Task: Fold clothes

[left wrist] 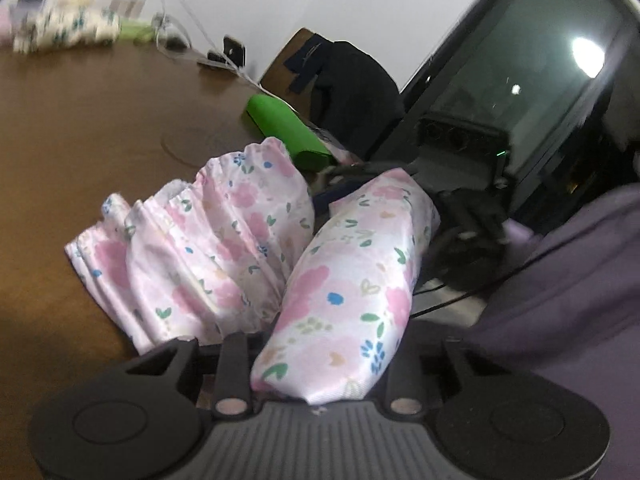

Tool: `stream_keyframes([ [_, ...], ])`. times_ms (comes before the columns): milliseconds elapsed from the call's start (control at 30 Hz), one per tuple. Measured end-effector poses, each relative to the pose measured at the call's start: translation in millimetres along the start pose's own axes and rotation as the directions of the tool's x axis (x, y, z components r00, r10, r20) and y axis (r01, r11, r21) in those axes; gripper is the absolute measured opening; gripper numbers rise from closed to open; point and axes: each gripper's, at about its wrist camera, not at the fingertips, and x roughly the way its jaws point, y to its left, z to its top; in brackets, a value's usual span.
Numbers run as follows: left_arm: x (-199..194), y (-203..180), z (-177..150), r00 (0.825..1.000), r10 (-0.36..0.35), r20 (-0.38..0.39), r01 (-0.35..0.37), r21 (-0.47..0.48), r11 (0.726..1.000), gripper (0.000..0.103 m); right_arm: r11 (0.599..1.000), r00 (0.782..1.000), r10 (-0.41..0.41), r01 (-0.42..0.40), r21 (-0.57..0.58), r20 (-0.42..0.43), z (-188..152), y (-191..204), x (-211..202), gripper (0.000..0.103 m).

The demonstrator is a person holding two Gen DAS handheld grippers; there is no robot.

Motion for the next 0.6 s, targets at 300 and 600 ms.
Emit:
stream_keyframes([
  [300, -37.5, 25.9, 7.2, 0.976, -0.018, 0.216, 0.070, -0.234, 0.970, 0.065, 0.850, 0.992, 0.050, -0.105, 0.517, 0.119, 10.8, -65.1, 4.7, 0.048],
  [600, -46.6, 31.6, 19.1, 0.845, 0.328, 0.423, -0.180, -0.353, 0.918, 0.063, 0.879, 0.931, -0.308, 0.198, 0.435, 0.198, 24.5, -53.5, 10.0, 0.088],
])
